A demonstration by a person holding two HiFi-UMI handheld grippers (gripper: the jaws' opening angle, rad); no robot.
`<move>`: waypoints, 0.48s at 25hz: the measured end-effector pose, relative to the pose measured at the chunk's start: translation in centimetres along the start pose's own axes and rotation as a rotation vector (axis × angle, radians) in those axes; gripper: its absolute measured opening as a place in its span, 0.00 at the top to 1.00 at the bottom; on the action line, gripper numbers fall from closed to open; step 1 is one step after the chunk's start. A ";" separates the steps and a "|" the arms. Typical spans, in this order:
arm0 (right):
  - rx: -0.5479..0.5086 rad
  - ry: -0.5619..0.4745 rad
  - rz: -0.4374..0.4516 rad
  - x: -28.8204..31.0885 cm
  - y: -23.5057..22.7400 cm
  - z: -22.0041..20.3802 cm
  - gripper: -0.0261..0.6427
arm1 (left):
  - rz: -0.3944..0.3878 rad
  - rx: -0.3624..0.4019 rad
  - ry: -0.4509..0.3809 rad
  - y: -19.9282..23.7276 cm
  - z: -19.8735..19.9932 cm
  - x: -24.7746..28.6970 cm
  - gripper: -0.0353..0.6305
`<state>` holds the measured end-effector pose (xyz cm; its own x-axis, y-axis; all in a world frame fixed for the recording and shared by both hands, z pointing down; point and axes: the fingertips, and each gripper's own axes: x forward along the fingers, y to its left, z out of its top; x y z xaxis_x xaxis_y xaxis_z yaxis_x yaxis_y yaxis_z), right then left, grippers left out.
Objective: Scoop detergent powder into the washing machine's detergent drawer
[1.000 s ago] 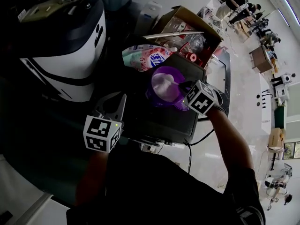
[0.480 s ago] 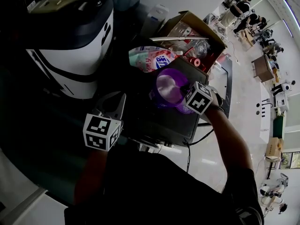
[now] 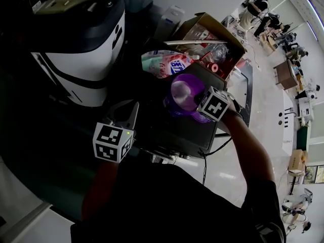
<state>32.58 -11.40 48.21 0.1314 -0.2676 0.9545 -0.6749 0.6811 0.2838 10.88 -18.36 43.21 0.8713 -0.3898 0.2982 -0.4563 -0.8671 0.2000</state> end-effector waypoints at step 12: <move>0.033 -0.010 0.095 0.7 0.9 0.9 0.93 | 0.008 -0.023 0.020 0.6 -1.0 -0.5 0.94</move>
<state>31.40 -11.54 49.10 0.0582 -0.2096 0.9760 -0.7076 0.6810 0.1885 10.00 -18.37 44.14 0.8638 -0.3905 0.3183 -0.4677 -0.8565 0.2184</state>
